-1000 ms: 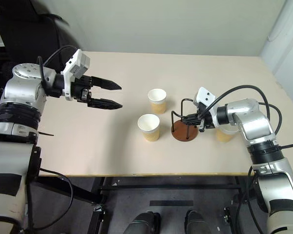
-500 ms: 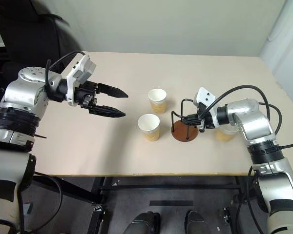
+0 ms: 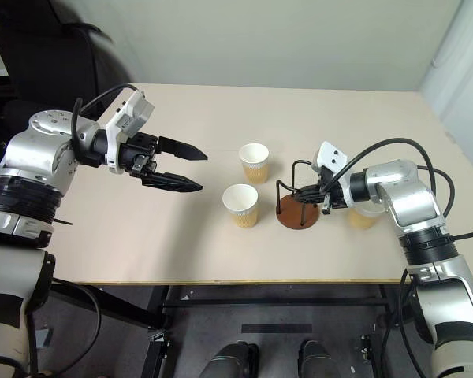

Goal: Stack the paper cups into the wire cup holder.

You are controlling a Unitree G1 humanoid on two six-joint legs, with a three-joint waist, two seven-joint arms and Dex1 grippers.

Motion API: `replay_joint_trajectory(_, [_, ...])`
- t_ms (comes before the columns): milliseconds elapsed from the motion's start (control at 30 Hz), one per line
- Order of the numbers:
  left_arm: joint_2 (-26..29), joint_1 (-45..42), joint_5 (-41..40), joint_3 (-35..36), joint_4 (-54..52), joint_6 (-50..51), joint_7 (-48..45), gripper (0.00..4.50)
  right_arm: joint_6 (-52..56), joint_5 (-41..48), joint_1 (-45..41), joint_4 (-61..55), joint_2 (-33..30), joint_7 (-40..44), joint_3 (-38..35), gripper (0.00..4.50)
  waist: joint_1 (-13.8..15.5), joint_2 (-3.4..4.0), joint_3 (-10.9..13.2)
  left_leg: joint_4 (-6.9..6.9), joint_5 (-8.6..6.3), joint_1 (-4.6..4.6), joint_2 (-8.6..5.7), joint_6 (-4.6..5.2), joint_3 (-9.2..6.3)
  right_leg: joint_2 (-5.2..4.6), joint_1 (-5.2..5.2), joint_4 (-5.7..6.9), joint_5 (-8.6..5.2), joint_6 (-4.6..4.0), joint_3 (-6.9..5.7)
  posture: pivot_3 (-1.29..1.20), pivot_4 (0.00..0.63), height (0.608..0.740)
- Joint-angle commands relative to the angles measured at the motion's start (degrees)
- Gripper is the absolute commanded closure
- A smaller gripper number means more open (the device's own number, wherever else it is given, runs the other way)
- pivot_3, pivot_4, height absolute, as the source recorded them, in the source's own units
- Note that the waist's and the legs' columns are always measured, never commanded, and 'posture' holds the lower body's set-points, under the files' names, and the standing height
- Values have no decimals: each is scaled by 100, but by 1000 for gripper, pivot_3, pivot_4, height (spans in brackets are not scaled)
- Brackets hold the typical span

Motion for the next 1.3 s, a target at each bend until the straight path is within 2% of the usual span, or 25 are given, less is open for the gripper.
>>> replay_joint_trajectory(33, [115,-77,-68,12,-155,26,-188,0,-21,30,-31,-158,-118,75,-43,4480,0,0,0,0,0,0,0,0,0,0,0,0,0,0,0,0,150,740])
replay_joint_trajectory(1300, [71,-85,-89,-37,-133,-21,-188,0,-370,-198,-1,183,-293,-22,-36,4480,2,0,0,0,0,4,0,0,-1,0,7,-3,0,-1,1,0,150,740])
